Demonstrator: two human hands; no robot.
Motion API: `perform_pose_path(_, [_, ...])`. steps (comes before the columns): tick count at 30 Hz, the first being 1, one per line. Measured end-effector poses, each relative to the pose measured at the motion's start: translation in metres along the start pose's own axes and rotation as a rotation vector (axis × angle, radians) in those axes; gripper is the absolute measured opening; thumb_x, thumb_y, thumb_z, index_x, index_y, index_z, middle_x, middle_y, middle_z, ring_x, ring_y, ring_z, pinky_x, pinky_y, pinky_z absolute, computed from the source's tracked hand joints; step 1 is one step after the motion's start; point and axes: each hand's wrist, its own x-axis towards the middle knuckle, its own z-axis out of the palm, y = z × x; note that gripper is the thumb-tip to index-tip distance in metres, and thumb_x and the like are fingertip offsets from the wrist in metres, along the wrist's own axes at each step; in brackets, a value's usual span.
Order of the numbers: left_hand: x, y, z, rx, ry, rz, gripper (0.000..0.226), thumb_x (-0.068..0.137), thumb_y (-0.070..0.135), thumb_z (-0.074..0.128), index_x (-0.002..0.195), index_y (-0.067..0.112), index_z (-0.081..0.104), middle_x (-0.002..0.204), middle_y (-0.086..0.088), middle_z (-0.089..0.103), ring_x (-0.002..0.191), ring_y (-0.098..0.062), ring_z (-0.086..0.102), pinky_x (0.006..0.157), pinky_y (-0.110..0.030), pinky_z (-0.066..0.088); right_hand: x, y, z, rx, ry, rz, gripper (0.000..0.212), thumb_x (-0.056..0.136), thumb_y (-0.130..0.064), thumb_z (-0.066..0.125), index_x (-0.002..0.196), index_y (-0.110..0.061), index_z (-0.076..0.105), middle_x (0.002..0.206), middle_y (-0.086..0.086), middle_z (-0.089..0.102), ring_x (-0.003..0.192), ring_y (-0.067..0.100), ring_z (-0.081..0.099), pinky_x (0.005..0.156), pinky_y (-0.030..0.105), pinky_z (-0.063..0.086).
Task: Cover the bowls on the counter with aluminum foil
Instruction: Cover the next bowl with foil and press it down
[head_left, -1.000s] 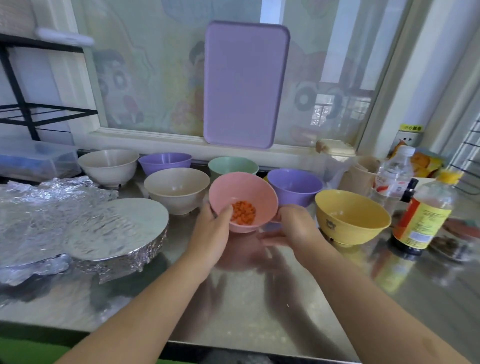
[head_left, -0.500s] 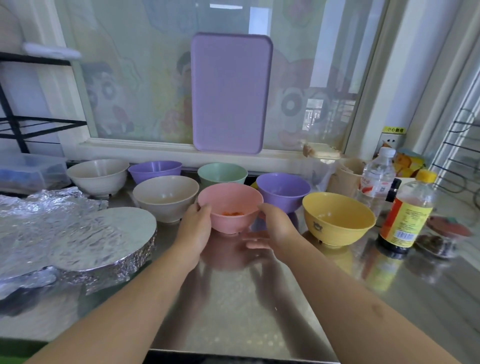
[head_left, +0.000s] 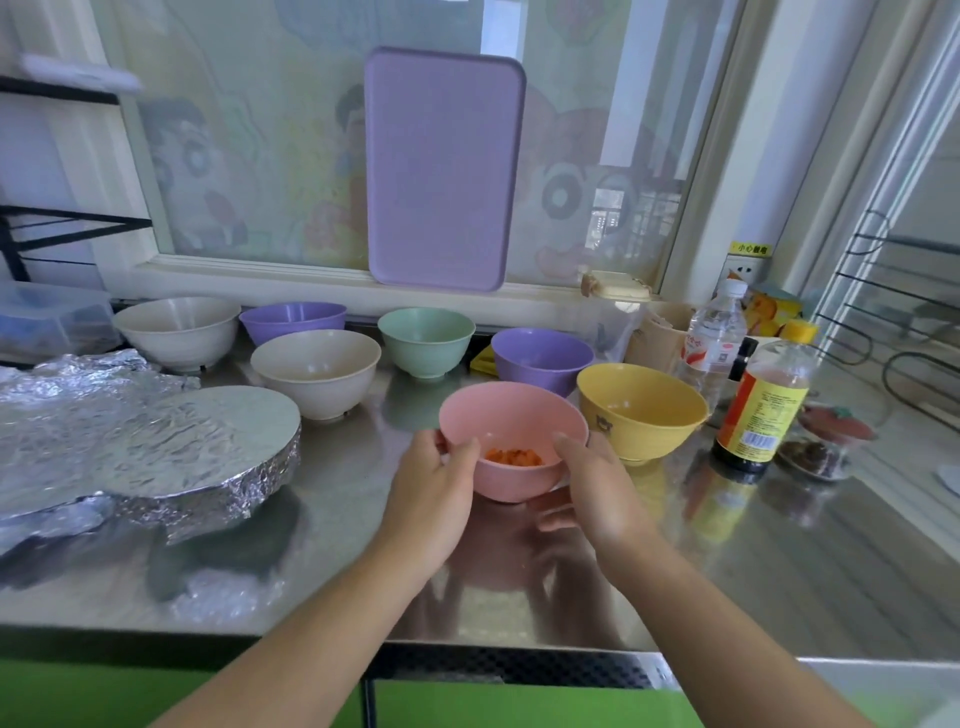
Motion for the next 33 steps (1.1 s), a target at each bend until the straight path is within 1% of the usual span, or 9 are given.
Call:
perform_pose_path(5, [-0.017, -0.005, -0.009, -0.069, -0.058, -0.051, 0.054, 0.070, 0.074, 0.053, 0.105, 0.033, 0.062, 0.110, 0.013, 0.069, 0.110, -0.016, 0.067, 0.103, -0.048, 0.053, -0.021, -0.002, -0.009, 0.039, -0.018, 0.010, 0.021, 0.106, -0.035, 0.052, 0.123, -0.026, 0.058, 0.104, 0.026, 0.072, 0.066, 0.033, 0.071, 0.056, 0.042, 0.058])
perform_pose_path(7, [-0.023, -0.003, -0.017, -0.051, -0.026, -0.029, 0.044, 0.080, 0.066, 0.053, 0.103, 0.030, 0.061, 0.105, 0.009, 0.069, 0.107, -0.016, 0.066, 0.103, -0.048, 0.052, -0.028, -0.005, -0.011, -0.035, 0.104, -0.068, 0.015, 0.102, -0.035, 0.053, 0.115, -0.028, 0.056, 0.102, 0.017, 0.072, 0.070, 0.031, 0.073, 0.056, 0.040, 0.057])
perform_pose_path(10, [-0.031, -0.008, -0.037, -0.039, 0.023, 0.042, 0.024, 0.091, 0.049, 0.058, 0.103, 0.029, 0.065, 0.100, 0.008, 0.074, 0.100, -0.013, 0.070, 0.098, -0.045, 0.055, -0.042, -0.012, -0.004, -0.231, 0.296, -0.307, 0.019, 0.094, -0.030, 0.056, 0.112, -0.025, 0.053, 0.120, 0.008, 0.060, 0.100, 0.025, 0.060, 0.088, 0.045, 0.052])
perform_pose_path(12, [-0.037, -0.012, -0.056, -0.039, 0.034, 0.093, 0.015, 0.099, 0.034, 0.060, 0.097, 0.023, 0.070, 0.088, 0.005, 0.077, 0.086, -0.012, 0.074, 0.082, -0.038, 0.059, -0.059, -0.022, 0.013, -0.280, 0.293, -0.496, 0.026, 0.092, -0.027, 0.054, 0.117, -0.021, 0.054, 0.121, 0.000, 0.055, 0.108, 0.016, 0.049, 0.092, 0.038, 0.041])
perform_pose_path(16, [-0.052, -0.008, -0.105, -0.012, 0.117, 0.126, 0.029, 0.103, 0.014, 0.054, 0.080, 0.007, 0.070, 0.067, -0.006, 0.073, 0.057, -0.018, 0.066, 0.050, -0.022, 0.046, -0.089, -0.036, 0.075, -0.359, 0.102, -0.722, 0.016, 0.092, -0.021, 0.060, 0.108, -0.019, 0.061, 0.109, -0.006, 0.060, 0.092, 0.014, 0.054, 0.081, 0.031, 0.041])
perform_pose_path(22, [-0.069, -0.016, -0.209, 0.055, 0.348, 0.212, 0.035, 0.102, 0.019, 0.057, 0.071, 0.005, 0.066, 0.055, -0.010, 0.062, 0.048, -0.022, 0.059, 0.052, -0.034, 0.047, -0.117, -0.033, 0.192, -0.409, -0.283, -0.822, 0.013, 0.093, -0.012, 0.062, 0.095, -0.026, 0.060, 0.095, -0.010, 0.063, 0.063, 0.010, 0.053, 0.063, 0.022, 0.039])
perform_pose_path(25, [-0.062, -0.035, -0.260, 0.035, 0.452, 0.111, 0.028, 0.100, 0.014, 0.056, 0.077, 0.005, 0.070, 0.060, -0.009, 0.066, 0.051, -0.021, 0.061, 0.051, -0.035, 0.046, -0.126, -0.030, 0.247, -0.490, -0.398, -0.844, 0.013, 0.091, -0.009, 0.059, 0.093, -0.021, 0.062, 0.083, -0.007, 0.063, 0.071, 0.008, 0.053, 0.064, 0.015, 0.036])
perform_pose_path(30, [-0.049, -0.065, -0.312, -0.170, 0.457, -0.154, 0.021, 0.101, 0.010, 0.055, 0.097, 0.001, 0.073, 0.081, -0.014, 0.078, 0.064, -0.027, 0.071, 0.054, -0.036, 0.057, -0.137, -0.027, 0.326, -0.635, -0.554, -0.849, 0.034, 0.095, -0.005, 0.052, 0.125, -0.010, 0.065, 0.122, 0.009, 0.065, 0.112, 0.024, 0.059, 0.098, 0.033, 0.046])
perform_pose_path(33, [-0.043, -0.072, -0.327, -0.292, 0.507, -0.213, 0.024, 0.101, 0.009, 0.056, 0.095, -0.004, 0.075, 0.078, -0.015, 0.078, 0.059, -0.023, 0.071, 0.049, -0.030, 0.055, -0.138, -0.033, 0.362, -0.710, -0.568, -0.813, 0.041, 0.097, -0.004, 0.052, 0.137, -0.007, 0.059, 0.134, 0.013, 0.061, 0.124, 0.027, 0.056, 0.104, 0.033, 0.042])
